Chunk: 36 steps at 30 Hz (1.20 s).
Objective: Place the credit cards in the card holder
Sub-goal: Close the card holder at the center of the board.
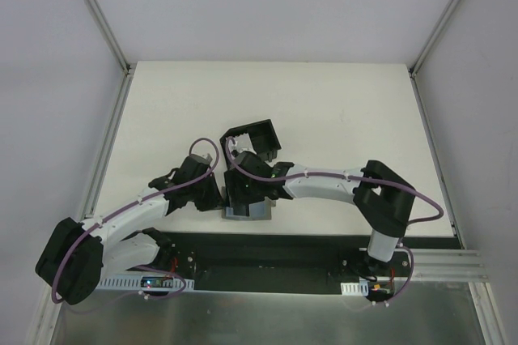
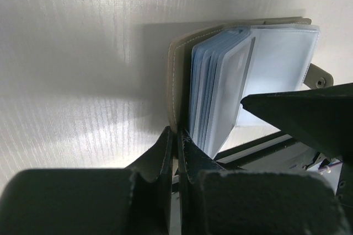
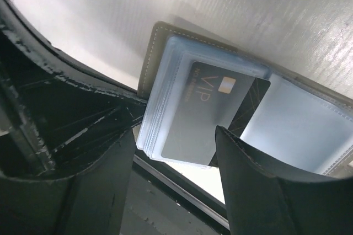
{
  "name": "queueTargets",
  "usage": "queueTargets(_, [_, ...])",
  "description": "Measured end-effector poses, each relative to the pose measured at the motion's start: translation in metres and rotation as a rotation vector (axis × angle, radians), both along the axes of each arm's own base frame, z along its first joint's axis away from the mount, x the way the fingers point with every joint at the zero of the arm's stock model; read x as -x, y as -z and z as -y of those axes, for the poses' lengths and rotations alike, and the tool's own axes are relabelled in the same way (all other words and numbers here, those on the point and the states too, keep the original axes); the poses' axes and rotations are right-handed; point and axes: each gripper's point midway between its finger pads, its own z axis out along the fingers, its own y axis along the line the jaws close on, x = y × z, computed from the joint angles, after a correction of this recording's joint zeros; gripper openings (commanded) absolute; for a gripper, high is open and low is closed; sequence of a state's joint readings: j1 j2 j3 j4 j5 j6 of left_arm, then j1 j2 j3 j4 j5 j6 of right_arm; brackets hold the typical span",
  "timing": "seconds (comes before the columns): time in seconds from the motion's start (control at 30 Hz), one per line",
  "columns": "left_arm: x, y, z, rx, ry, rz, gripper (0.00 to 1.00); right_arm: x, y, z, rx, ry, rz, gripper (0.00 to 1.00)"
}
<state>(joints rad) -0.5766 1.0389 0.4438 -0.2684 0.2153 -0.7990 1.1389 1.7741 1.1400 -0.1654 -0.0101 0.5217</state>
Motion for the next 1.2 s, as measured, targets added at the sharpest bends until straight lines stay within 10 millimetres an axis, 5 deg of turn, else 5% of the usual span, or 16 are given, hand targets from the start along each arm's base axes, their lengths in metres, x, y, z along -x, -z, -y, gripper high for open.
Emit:
queueTargets(0.43, [-0.005,-0.012,0.004,0.024,0.000,0.035,0.00,-0.005,0.016,0.023,0.176,0.032,0.031,0.60])
queueTargets(0.77, [-0.008,-0.022,0.007,0.056,0.004,0.074,0.00,-0.014,0.000,0.041,0.200,0.089,0.111,0.59])
queueTargets(1.2, [-0.014,-0.035,0.009,0.047,0.045,0.115,0.00,-0.021,-0.014,0.095,0.248,0.213,0.183,0.61])
